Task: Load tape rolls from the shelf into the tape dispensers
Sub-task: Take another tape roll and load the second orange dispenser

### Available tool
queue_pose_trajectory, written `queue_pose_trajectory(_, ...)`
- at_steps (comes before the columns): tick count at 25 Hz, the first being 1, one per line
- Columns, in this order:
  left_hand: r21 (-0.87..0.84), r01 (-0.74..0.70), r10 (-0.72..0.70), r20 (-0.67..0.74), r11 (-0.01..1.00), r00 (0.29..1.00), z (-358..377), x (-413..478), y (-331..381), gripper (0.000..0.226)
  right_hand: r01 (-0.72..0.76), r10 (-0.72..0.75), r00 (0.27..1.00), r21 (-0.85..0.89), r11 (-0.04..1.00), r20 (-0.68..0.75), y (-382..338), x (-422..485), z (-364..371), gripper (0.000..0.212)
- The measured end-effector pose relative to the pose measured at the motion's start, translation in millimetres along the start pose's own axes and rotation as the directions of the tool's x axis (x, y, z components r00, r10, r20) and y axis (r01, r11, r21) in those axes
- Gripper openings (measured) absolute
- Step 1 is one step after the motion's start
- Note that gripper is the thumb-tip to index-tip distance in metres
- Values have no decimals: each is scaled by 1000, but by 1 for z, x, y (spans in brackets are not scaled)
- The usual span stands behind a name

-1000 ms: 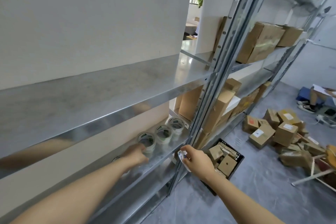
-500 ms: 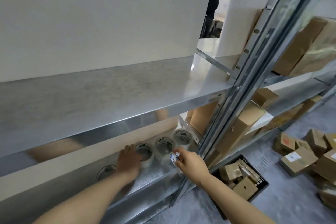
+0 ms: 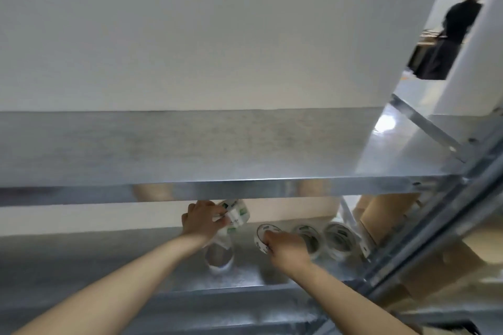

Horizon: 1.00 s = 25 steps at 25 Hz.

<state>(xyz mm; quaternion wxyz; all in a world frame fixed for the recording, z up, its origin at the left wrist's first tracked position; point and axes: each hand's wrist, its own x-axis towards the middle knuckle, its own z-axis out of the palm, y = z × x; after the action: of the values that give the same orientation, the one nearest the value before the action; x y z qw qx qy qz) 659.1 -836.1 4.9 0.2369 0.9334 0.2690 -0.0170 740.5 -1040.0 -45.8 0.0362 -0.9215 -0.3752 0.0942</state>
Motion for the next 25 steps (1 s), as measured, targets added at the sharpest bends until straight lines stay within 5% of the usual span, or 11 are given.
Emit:
queue_pose_trajectory(5, -130, 228, -246, -142, 965, 959, -32, -40, -61, 31, 131, -117, 987, -141, 981, 108, -8, 20, 34, 26)
queue_pose_trajectory(10, -245, 389, -443, -232, 888, 866, -50, -98, -117, 34, 264, -259, 964, -157, 952, 51, -35, 30, 18, 31)
queue_pose_trajectory(16, -411, 491, -622, -296, 768, 725, -74, -168, -178, 23, 316, -379, 918, 361, 877, 117, -194, 56, -28, 24)
queue_pose_trajectory(25, -476, 589, -755, -350, 653, 554, -134, -280, -306, 13, 565, -655, 750, 429, 705, 88, -409, 35, -34, 26)
